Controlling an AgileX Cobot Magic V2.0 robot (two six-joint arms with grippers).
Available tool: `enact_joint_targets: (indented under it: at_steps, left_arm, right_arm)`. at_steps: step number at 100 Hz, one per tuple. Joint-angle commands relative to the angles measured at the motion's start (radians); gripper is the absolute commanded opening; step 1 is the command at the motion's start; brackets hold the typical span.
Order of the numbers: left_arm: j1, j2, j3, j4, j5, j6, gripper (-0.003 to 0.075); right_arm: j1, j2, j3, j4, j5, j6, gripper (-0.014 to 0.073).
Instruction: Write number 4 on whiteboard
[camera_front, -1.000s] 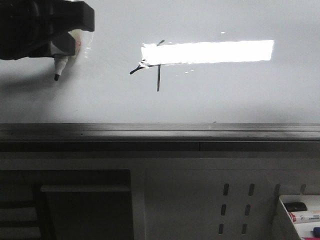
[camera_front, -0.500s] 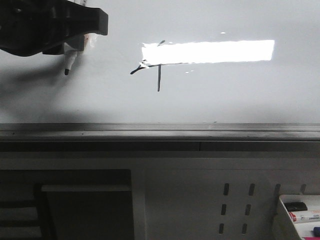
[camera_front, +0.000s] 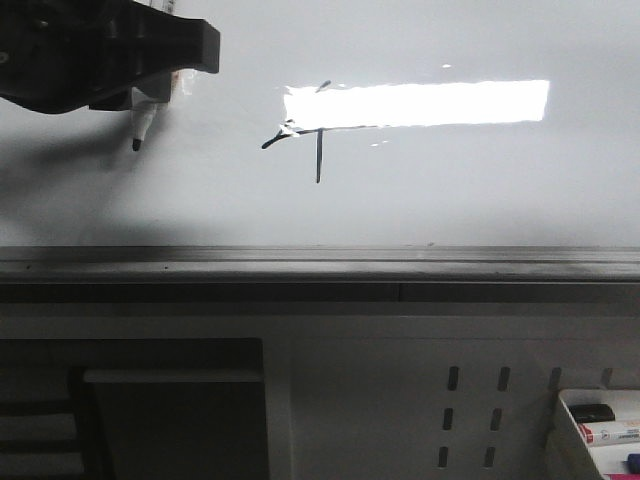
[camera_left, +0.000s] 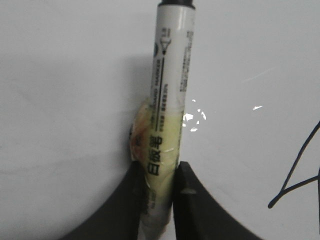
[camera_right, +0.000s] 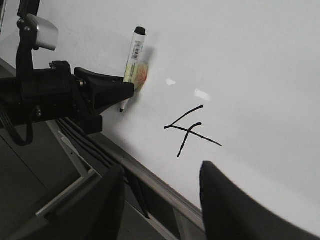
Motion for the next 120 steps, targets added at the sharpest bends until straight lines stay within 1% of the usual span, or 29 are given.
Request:
enact_joint_targets:
  at_steps: [1,9,10,16,17,28,39,76,79,86,96,102,120]
  left_arm:
    - [0.001,-0.012,-0.028,0.013,-0.047,-0.009,0.0020]
    - [0.001,-0.012,-0.028,0.013,-0.045,-0.009,0.0078]
    - [0.001,-0.012,-0.028,0.013,-0.043,-0.009,0.0097]
    - [0.001,-0.012,-0.028,0.013,-0.043,-0.009,0.0142]
    - [0.001,-0.012,-0.028,0.013,-0.043,-0.009,0.0162]
    - [0.001,-0.012,-0.028,0.008,-0.043,-0.009,0.0240]
    - [0.001,-0.012,-0.028,0.008,-0.043,-0.009,0.0262]
    - [0.001,-0.025,-0.028,0.008,-0.043,-0.001,0.0272]
    - [0.001,-0.031,-0.028,0.008,-0.043,0.001,0.0283]
    - [0.001,-0.047,-0.028,0.008,-0.043,0.021,0.0335]
    - [0.001,-0.081,-0.028,0.007,-0.031,0.082,0.0444]
    - [0.001,-0.107,-0.027,-0.003,-0.016,0.135,0.0487]
    - [0.001,-0.213,-0.001,-0.042,0.008,0.242,0.0496]
  right_arm:
    - [-0.006,-0.008,-0.025,0.038,-0.024,-0.002,0.0301]
    - [-0.006,-0.008,-0.025,0.038,-0.024,-0.002,0.0301]
    - [-0.006,-0.008,-0.025,0.038,-0.024,-0.002,0.0301]
    - [-0.006,-0.008,-0.025,0.038,-0.024,-0.002,0.0301]
    - [-0.006,-0.008,-0.025,0.038,-0.024,-0.002,0.0301]
    - [-0.006,-0.008,-0.025,0.038,-0.024,-0.002,0.0301]
    - [-0.006,-0.008,-0.025,0.038,-0.024,-0.002,0.0301]
    - [-0.006,-0.008,-0.025,0.038,-0.024,-0.002,0.0301]
    - [-0.006,-0.008,-0.025,0.038,-0.024,-0.002,0.0301]
    - [-0.006,-0.008,-0.025,0.038,-0.024,-0.002,0.0301]
    - [-0.006,-0.008,-0.025,0.038,-0.026,-0.002,0.0301]
    - [-0.006,-0.008,-0.025,0.038,-0.030,-0.002,0.0301]
    - [-0.006,-0.008,-0.025,0.038,-0.030,-0.002,0.0301]
